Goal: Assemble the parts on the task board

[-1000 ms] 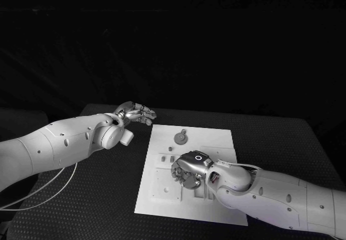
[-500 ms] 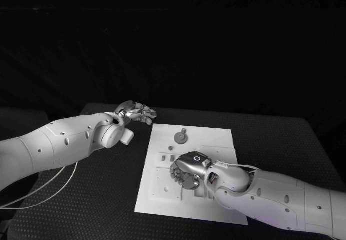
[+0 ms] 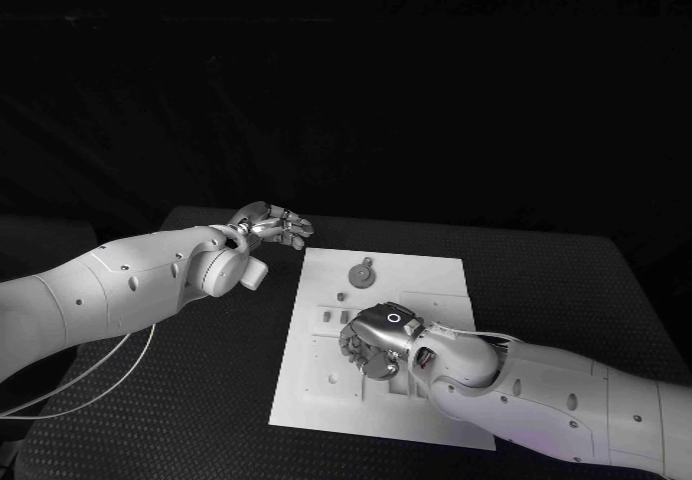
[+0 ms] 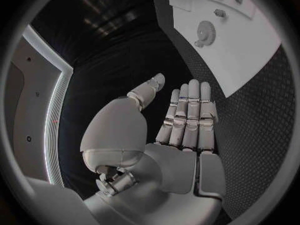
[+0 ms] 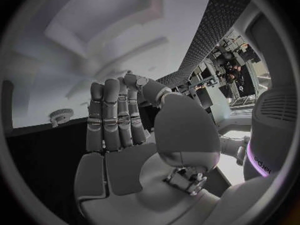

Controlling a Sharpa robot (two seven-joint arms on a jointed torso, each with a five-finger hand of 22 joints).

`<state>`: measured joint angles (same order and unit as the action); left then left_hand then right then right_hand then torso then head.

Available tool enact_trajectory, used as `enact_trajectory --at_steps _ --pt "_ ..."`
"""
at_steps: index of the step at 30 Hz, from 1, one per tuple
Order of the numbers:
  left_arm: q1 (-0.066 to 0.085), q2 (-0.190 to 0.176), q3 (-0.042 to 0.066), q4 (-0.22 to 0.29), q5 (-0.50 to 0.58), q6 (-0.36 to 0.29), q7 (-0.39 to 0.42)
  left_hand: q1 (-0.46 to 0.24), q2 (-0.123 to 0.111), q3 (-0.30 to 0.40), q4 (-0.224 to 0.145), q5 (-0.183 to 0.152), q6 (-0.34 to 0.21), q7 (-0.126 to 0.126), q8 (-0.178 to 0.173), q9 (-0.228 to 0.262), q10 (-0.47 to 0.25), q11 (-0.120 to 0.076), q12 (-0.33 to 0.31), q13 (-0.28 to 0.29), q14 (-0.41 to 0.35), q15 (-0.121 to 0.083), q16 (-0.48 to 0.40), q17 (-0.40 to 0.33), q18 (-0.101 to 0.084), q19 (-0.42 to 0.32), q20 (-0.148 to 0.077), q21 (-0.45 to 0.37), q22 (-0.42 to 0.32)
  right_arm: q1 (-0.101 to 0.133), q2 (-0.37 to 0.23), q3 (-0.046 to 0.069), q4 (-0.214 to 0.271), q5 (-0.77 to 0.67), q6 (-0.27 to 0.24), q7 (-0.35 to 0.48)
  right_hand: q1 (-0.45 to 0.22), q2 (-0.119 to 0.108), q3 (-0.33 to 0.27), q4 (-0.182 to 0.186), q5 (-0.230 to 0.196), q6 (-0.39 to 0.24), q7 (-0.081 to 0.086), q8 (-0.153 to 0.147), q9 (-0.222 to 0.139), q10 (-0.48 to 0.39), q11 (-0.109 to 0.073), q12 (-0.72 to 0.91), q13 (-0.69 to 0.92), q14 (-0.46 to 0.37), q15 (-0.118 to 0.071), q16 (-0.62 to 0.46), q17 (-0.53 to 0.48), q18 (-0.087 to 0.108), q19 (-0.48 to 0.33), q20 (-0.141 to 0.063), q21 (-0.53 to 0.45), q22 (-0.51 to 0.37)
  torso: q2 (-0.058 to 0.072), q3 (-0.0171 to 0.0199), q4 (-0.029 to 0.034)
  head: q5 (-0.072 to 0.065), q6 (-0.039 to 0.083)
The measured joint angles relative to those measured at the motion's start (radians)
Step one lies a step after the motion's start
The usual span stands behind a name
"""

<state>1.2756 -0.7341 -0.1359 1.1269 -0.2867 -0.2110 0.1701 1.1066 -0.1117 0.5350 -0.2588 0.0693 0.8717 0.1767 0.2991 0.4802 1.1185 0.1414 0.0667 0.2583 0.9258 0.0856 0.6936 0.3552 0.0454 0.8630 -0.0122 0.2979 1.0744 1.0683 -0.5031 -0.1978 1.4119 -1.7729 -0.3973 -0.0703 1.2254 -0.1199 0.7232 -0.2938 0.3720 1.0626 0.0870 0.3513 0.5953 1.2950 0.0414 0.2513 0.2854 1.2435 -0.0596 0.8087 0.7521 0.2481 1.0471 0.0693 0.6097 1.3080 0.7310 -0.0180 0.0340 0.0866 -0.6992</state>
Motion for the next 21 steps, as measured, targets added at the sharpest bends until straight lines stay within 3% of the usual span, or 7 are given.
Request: enact_trajectory --at_steps 21 --pt "0.0 0.0 0.0 0.0 0.0 0.0 0.0 0.0 0.0 0.0 0.0 0.0 0.0 0.0 0.0 0.0 0.0 0.0 0.0 0.0 0.0 0.0 0.0 0.003 0.0 0.0 0.0 0.0 0.0 -0.001 0.009 0.0 -0.012 -0.03 -0.012 -0.016 -0.003 -0.003 0.003 0.003 0.001 0.004 -0.004 0.004 0.0 0.0 0.0 0.003 0.002 0.002 -0.001 0.0 0.0 0.0 0.002 -0.002 0.004 0.0 0.0 0.0006 -0.0004 -0.003 0.001"
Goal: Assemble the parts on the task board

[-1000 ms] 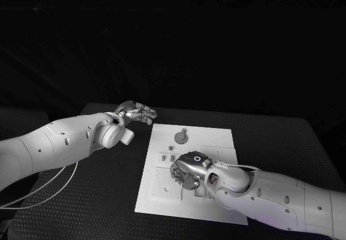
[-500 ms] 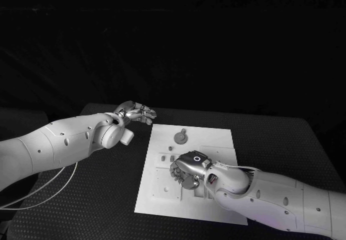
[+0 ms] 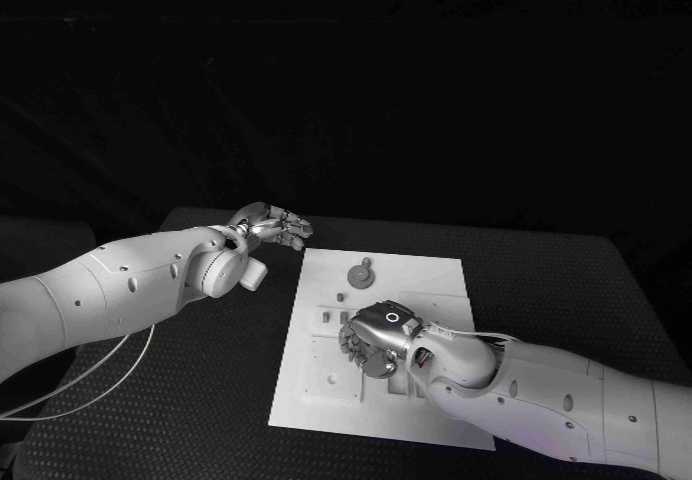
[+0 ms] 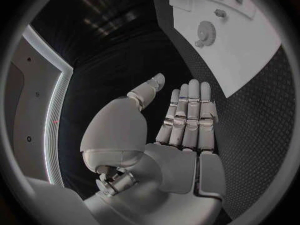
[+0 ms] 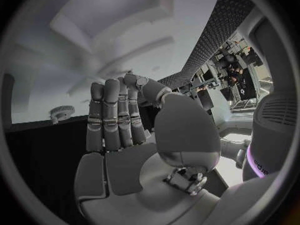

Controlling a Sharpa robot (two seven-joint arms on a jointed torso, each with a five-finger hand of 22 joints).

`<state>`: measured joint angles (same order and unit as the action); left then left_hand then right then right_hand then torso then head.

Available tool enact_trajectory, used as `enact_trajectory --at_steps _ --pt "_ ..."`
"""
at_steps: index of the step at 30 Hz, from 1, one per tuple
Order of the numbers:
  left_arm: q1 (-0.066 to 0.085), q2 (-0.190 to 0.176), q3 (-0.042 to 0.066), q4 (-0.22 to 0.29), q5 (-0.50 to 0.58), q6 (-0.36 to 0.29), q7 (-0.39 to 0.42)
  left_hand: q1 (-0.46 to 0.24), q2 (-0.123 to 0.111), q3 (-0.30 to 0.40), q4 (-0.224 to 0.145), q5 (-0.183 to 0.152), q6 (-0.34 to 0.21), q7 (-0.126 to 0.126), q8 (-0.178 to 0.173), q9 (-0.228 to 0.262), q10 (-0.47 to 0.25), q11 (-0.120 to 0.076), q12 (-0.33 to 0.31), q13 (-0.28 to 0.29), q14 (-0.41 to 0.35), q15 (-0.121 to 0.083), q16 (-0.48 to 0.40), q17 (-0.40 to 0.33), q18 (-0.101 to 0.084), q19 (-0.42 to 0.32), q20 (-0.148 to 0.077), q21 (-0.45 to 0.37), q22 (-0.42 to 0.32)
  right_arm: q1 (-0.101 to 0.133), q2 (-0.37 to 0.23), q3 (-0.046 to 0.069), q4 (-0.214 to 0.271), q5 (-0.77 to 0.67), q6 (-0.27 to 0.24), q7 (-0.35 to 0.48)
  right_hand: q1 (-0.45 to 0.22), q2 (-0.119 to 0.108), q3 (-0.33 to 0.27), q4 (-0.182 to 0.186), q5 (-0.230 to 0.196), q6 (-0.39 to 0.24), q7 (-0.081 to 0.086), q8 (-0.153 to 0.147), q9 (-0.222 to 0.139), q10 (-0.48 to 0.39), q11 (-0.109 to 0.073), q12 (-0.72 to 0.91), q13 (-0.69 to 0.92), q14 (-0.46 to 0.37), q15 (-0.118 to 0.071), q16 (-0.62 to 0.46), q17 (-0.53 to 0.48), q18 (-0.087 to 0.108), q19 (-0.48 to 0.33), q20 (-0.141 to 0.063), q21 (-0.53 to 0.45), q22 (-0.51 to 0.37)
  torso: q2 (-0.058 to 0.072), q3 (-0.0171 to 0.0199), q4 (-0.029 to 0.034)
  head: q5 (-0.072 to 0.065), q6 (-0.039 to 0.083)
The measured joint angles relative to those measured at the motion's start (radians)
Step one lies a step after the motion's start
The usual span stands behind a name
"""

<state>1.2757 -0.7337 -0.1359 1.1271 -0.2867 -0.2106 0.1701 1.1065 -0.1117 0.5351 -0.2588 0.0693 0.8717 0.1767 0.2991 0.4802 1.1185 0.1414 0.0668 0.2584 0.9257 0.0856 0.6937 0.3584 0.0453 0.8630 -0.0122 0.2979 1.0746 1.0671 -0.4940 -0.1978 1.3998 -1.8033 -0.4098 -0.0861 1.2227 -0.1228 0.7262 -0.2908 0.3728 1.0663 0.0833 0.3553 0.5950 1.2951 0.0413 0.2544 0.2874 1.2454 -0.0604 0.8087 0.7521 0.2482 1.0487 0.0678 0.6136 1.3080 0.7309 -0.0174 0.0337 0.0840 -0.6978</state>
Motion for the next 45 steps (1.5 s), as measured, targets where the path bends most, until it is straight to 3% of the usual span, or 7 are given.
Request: enact_trajectory --at_steps 29,36,45 --pt "0.0 0.0 0.0 0.0 0.0 0.0 0.0 0.0 0.0 -0.002 0.002 0.0 0.0 0.0 0.0 0.0 0.0 0.0 0.0 -0.002 0.0 0.0 -0.004 0.004 0.0 0.0 0.0 0.0 0.0 0.001 0.0 -0.006 0.0 -0.003 0.021 0.001 0.0 -0.005 -0.001 -0.001 -0.001 0.0 0.0 -0.001 0.004 0.0 0.0 0.0 0.004 0.0 0.004 0.0 -0.001 0.0 0.0 0.0 0.0 0.0 0.0 -0.0002 -0.0003 0.0 -0.011" --pt "0.0 0.0 0.0 0.0 0.0 0.0 0.0 0.0 0.0 -0.002 0.002 0.0 0.0 0.0 0.0 0.0 0.0 0.0 0.0 -0.002 0.0 0.0 -0.004 0.005 0.0 0.0 0.0 0.0 0.0 0.003 0.006 -0.019 -0.001 -0.001 0.031 0.003 0.002 -0.004 -0.002 -0.002 -0.001 0.0 0.0 0.001 0.002 0.0 0.0 0.0 0.007 -0.001 0.005 0.0 -0.001 0.001 0.0 0.0 0.0 0.0 0.0 -0.0001 -0.0003 0.0 -0.011" --pt "0.0 -0.001 0.0 0.001 0.0 0.0 0.0 0.0 0.0 -0.002 0.002 0.0 0.0 0.0 0.0 0.0 0.0 0.0 0.0 -0.002 0.0 0.0 -0.006 0.006 0.0 0.0 0.0 0.0 0.0 0.005 0.009 -0.021 -0.004 0.006 0.031 0.003 0.0 -0.002 -0.002 -0.002 -0.001 -0.002 0.002 0.001 0.006 0.0 0.0 -0.001 0.008 0.0 0.004 0.0 -0.002 0.001 0.0 0.0 0.0 0.0 0.0 -0.0003 -0.0003 -0.007 -0.013"
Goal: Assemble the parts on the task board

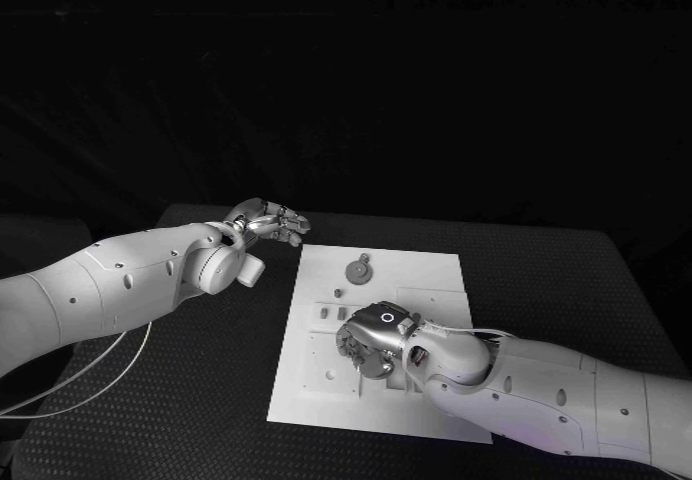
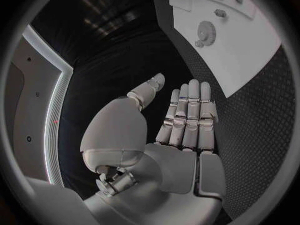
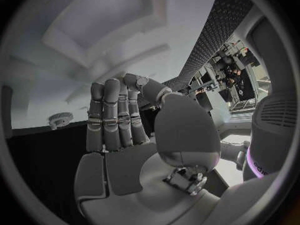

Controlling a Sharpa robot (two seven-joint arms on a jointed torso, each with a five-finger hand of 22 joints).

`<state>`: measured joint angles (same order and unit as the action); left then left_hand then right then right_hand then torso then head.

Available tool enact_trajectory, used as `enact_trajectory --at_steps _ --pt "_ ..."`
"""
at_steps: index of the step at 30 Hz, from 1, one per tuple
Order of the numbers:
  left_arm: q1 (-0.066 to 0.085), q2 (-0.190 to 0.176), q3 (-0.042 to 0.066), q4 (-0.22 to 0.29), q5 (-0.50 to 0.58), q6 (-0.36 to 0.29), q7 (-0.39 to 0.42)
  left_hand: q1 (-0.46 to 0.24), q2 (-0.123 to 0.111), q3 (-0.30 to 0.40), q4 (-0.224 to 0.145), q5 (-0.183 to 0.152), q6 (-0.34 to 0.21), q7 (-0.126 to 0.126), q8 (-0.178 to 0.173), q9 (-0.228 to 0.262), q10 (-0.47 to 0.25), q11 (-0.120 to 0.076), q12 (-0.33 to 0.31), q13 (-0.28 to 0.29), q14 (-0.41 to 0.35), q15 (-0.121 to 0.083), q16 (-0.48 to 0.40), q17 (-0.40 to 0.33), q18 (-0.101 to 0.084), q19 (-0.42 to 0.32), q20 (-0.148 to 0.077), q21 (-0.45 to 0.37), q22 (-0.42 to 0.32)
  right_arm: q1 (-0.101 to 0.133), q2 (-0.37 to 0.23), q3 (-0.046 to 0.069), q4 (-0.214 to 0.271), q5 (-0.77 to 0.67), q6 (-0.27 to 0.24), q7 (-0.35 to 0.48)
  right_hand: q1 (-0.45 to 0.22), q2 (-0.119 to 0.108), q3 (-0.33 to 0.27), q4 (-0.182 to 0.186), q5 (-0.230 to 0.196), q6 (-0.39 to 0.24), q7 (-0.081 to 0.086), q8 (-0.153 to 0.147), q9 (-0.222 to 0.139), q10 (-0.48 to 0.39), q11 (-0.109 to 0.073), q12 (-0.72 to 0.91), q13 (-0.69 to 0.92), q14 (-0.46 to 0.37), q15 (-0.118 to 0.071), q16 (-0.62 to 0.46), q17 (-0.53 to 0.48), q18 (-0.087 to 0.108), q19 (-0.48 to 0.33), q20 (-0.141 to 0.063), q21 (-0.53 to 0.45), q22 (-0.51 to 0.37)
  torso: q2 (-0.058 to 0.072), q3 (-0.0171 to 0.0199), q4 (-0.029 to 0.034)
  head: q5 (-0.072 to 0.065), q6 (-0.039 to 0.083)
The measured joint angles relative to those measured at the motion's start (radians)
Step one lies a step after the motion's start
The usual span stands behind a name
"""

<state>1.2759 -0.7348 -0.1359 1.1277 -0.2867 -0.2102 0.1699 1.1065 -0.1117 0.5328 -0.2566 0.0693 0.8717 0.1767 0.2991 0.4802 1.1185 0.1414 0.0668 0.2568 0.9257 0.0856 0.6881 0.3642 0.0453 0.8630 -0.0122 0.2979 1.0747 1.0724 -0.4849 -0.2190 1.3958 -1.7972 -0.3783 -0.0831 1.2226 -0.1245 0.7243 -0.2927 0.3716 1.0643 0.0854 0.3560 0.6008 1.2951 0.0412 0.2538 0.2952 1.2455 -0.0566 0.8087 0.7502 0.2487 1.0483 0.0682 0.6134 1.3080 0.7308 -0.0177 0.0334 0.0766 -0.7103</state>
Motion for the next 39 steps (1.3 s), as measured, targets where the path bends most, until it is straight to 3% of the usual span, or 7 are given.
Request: enact_trajectory --at_steps 9,17,21,24,26,28,39 --pt "0.0 -0.002 0.0 0.0 0.0 0.0 0.0 0.0 0.0 0.0 0.0 0.0 0.0 0.0 0.0 0.0 0.0 0.0 0.0 0.0 0.0 0.0 -0.002 0.001 0.0 0.0 0.0 -0.004 0.0 0.0 -0.001 -0.001 -0.005 0.022 -0.006 0.007 -0.03 -0.001 0.0 0.0 -0.001 -0.064 0.039 -0.047 -0.009 -0.049 0.022 -0.036 0.003 -0.018 0.017 0.004 -0.001 0.009 -0.011 0.011 0.0 0.0 0.0 -0.0003 0.0006 -0.002 0.001" --pt "0.0 -0.004 0.0 0.001 0.0 0.0 -0.001 0.0 0.0 0.0 0.0 0.0 0.0 0.0 0.0 0.0 0.0 0.0 0.0 -0.001 0.0 0.0 -0.002 0.002 0.0 0.0 0.0 -0.004 0.0 -0.001 -0.008 -0.002 -0.004 0.044 -0.016 0.013 -0.052 -0.054 -0.008 0.009 0.0 -0.135 0.072 -0.095 -0.039 -0.077 0.016 -0.059 0.003 -0.044 0.032 0.004 -0.002 0.017 -0.029 0.021 0.0 0.0 0.0 -0.0004 0.0 -0.001 0.002" --pt "0.0 -0.005 0.0 0.001 0.0 0.0 -0.001 0.0 0.0 0.0 0.0 0.0 0.0 0.0 0.0 0.0 0.0 0.0 0.0 -0.001 0.0 0.0 -0.002 0.002 0.0 0.0 0.0 -0.004 0.0 -0.001 -0.018 -0.003 0.003 0.051 -0.022 0.017 -0.054 -0.063 -0.008 0.009 0.0 -0.162 0.077 -0.107 -0.052 -0.084 0.009 -0.096 0.003 -0.056 0.044 0.005 -0.002 0.025 -0.04 0.025 -0.005 0.0 0.0 -0.0004 0.0 -0.001 0.003" --pt "0.0 -0.006 0.0 0.001 0.0 0.0 -0.001 0.0 0.0 0.0 0.0 0.0 0.0 0.0 0.0 0.0 0.0 0.0 0.0 -0.001 0.0 0.0 -0.002 0.002 0.0 0.0 0.0 -0.004 0.0 0.0 -0.025 -0.004 0.008 0.055 -0.026 0.018 -0.054 -0.073 -0.008 0.009 0.0 -0.169 0.079 -0.107 -0.055 -0.102 0.02 -0.11 -0.01 -0.058 0.045 0.008 -0.002 0.025 -0.041 0.026 -0.006 0.0 0.0 -0.0001 0.0 -0.001 0.003" --pt "0.0 -0.007 0.0 0.001 0.0 0.0 -0.001 0.0 0.0 0.0 0.0 0.0 0.0 0.0 0.0 -0.001 0.0 0.0 0.0 -0.001 0.0 0.0 -0.002 0.002 0.0 0.0 0.0 -0.004 0.0 0.007 -0.032 -0.005 0.011 0.056 -0.027 0.017 -0.054 -0.073 -0.008 0.009 0.0 -0.173 0.081 -0.107 -0.056 -0.143 0.05 -0.111 -0.039 -0.062 0.05 0.008 -0.002 0.02 -0.043 0.028 -0.006 0.0 0.0 0.0003 0.0 -0.001 0.004" --pt "0.0 -0.007 0.0 0.0 0.0 0.0 -0.001 0.0 0.0 0.0 0.0 0.0 0.0 0.0 0.0 -0.001 0.0 0.0 0.0 -0.001 0.0 0.0 -0.002 0.002 0.0 0.0 0.0 -0.004 0.0 0.012 -0.04 -0.005 0.012 0.056 -0.027 0.015 -0.054 -0.073 -0.008 0.009 0.0 -0.176 0.081 -0.107 -0.057 -0.152 0.059 -0.11 -0.037 -0.063 0.051 0.008 -0.002 0.013 -0.045 0.03 -0.006 0.0 0.0 0.0003 0.0 -0.002 0.005" --pt "0.0 -0.007 0.0 -0.001 0.0 0.001 -0.001 0.0 0.0 0.0 0.0 0.0 0.0 0.0 0.0 -0.001 0.0 0.0 0.0 -0.001 0.0 0.0 -0.002 0.004 0.0 0.0 0.0 -0.004 0.0 0.042 -0.082 -0.005 0.035 0.078 -0.079 0.015 -0.05 -0.077 -0.008 0.009 0.0 -0.167 0.083 -0.107 -0.062 -0.145 0.06 -0.1 -0.03 -0.063 0.052 0.022 -0.002 0.005 -0.045 0.03 -0.004 0.001 0.0 0.0012 -0.0007 -0.007 0.012"
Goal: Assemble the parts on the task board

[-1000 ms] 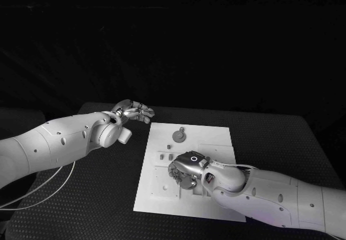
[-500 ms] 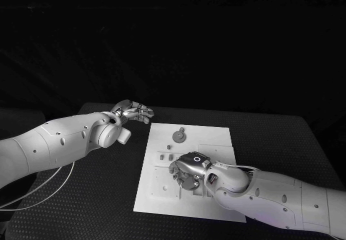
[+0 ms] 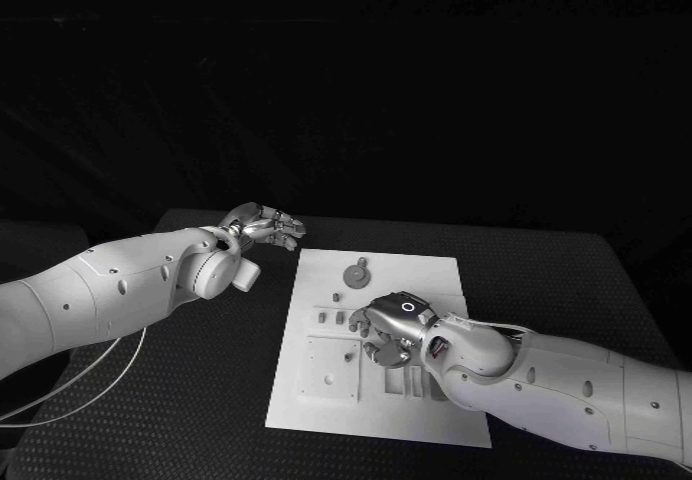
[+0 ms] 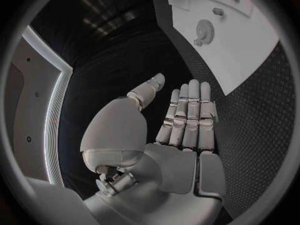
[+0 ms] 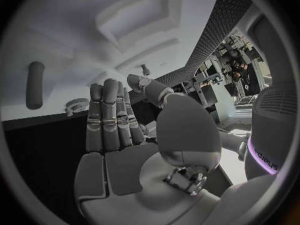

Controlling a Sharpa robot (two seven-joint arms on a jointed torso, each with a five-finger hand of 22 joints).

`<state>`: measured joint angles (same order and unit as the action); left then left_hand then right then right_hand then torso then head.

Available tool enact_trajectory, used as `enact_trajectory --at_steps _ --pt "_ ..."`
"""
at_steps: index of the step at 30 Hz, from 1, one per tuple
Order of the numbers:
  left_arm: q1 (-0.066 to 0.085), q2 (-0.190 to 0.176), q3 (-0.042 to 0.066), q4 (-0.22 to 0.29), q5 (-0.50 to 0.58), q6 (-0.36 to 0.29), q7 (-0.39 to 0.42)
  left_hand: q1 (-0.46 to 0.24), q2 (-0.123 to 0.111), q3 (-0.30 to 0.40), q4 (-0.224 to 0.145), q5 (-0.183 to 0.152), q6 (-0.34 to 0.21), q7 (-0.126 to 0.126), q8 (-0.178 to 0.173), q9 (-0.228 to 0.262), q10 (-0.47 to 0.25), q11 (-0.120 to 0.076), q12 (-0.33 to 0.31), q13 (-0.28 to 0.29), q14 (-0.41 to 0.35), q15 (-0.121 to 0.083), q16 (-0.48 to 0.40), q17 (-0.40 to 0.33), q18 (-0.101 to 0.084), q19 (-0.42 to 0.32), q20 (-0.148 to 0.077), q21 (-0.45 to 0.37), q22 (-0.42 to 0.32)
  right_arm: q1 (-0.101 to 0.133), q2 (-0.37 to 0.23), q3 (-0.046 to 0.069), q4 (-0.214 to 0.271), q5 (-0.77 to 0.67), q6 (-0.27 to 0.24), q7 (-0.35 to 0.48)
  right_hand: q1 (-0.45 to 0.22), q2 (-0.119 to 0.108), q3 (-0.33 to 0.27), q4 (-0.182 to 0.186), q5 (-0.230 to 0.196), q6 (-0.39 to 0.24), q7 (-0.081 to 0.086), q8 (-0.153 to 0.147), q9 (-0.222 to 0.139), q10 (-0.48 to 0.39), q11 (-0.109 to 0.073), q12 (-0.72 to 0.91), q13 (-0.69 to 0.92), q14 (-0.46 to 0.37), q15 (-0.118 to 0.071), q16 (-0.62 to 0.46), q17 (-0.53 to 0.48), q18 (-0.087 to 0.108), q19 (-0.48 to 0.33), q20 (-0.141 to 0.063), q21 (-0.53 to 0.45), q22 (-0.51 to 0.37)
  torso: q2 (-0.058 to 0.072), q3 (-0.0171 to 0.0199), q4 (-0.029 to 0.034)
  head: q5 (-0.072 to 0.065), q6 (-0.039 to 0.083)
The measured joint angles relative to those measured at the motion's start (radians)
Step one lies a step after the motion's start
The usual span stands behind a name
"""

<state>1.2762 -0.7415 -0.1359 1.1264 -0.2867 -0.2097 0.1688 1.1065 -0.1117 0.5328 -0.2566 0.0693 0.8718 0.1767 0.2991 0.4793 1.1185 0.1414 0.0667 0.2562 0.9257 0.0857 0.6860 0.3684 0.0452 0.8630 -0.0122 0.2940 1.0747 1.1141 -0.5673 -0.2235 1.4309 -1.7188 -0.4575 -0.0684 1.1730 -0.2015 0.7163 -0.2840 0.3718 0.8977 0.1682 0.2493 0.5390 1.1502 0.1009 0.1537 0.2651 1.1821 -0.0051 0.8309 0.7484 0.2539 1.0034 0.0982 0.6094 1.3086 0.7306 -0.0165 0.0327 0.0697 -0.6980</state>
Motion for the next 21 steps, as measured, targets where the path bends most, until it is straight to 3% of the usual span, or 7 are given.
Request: enact_trajectory --at_steps 4,7,9,12,18,21 --pt "0.0 0.001 0.0 -0.001 0.0 0.0 0.0 0.0 0.0 0.0 0.0 0.0 0.0 0.0 0.0 0.0 0.0 0.0 0.0 -0.001 0.0 0.0 0.0 0.0 0.0 0.0 0.0 0.0 0.0 0.015 -0.03 0.009 0.017 0.026 -0.018 0.01 0.0 0.0 -0.004 0.005 0.0 0.001 0.0 0.0 -0.002 0.005 -0.005 0.0 0.001 0.005 -0.005 0.005 0.002 -0.001 0.001 -0.001 0.007 0.0 0.0 0.0002 0.0 -0.003 0.005" --pt "0.0 0.0 0.0 -0.001 0.0 0.0 0.0 0.0 0.0 0.0 0.0 0.0 0.0 0.0 0.0 0.0 0.0 0.0 0.0 -0.001 0.0 0.0 -0.004 0.0 0.0 0.0 0.0 0.0 0.0 0.032 -0.06 0.034 0.036 0.059 -0.022 0.02 0.0 0.0 -0.007 0.012 0.0 0.005 -0.001 0.0 -0.005 0.012 -0.005 0.005 0.002 0.008 -0.007 0.015 0.004 -0.007 0.008 -0.008 0.016 0.0 0.0 0.0004 0.0 -0.004 0.008" --pt "0.0 -0.001 0.0 -0.002 0.0 0.0 0.001 0.0 0.0 0.0 0.0 0.0 0.0 0.0 0.0 0.0 0.0 0.0 0.0 -0.001 0.0 0.0 -0.004 0.001 0.0 0.0 0.0 0.0 0.0 0.046 -0.086 0.06 0.053 0.092 -0.017 0.03 -0.003 -0.003 -0.013 0.018 0.0 0.006 -0.001 0.0 -0.007 0.015 -0.008 0.005 0.002 0.012 -0.01 0.029 0.009 -0.007 0.011 -0.01 0.024 0.0 0.0 0.0007 0.0 -0.005 0.01" --pt "0.0 -0.001 0.0 -0.002 0.0 0.0 0.001 0.0 0.0 0.0 0.0 0.0 0.0 0.0 0.0 0.0 0.0 0.0 0.0 -0.001 0.0 0.0 -0.004 0.001 0.0 0.0 0.0 0.0 0.0 0.078 -0.13 0.081 0.072 0.136 0.01 0.042 -0.007 -0.007 -0.02 0.026 0.0 0.006 -0.001 0.0 -0.01 0.015 -0.008 0.005 0.003 0.013 -0.009 0.052 0.017 -0.013 0.015 -0.015 0.037 0.0 0.0 0.0007 -0.0004 -0.005 0.014" --pt "0.0 -0.001 0.0 -0.002 0.0 0.0 0.002 0.0 0.0 0.0 0.0 0.0 0.0 0.0 0.0 0.0 0.0 0.0 0.0 -0.001 0.0 0.0 -0.004 0.002 0.0 0.0 0.0 0.0 0.0 0.12 -0.192 0.084 0.098 0.17 0.092 0.048 -0.064 -0.016 -0.085 0.029 0.0 0.005 -0.002 0.0 -0.016 0.005 -0.003 0.003 -0.001 0.012 -0.009 0.073 0.021 -0.01 0.017 -0.017 0.051 0.001 -0.001 0.0002 -0.0014 -0.006 0.02" --pt "0.0 -0.002 0.0 -0.002 0.0 0.0 0.002 0.0 0.0 0.0 0.0 0.0 0.0 0.0 0.0 0.0 0.0 0.0 0.0 -0.001 0.0 0.0 -0.004 0.002 0.0 0.0 0.0 0.0 0.0 0.125 -0.205 0.084 0.096 0.169 0.132 0.045 -0.093 -0.025 -0.122 0.03 0.0 -0.014 -0.016 0.0 -0.02 -0.019 0.008 -0.013 -0.007 0.001 0.002 0.079 0.022 -0.009 0.016 -0.017 0.055 0.002 -0.001 0.0001 -0.0024 -0.009 0.023"
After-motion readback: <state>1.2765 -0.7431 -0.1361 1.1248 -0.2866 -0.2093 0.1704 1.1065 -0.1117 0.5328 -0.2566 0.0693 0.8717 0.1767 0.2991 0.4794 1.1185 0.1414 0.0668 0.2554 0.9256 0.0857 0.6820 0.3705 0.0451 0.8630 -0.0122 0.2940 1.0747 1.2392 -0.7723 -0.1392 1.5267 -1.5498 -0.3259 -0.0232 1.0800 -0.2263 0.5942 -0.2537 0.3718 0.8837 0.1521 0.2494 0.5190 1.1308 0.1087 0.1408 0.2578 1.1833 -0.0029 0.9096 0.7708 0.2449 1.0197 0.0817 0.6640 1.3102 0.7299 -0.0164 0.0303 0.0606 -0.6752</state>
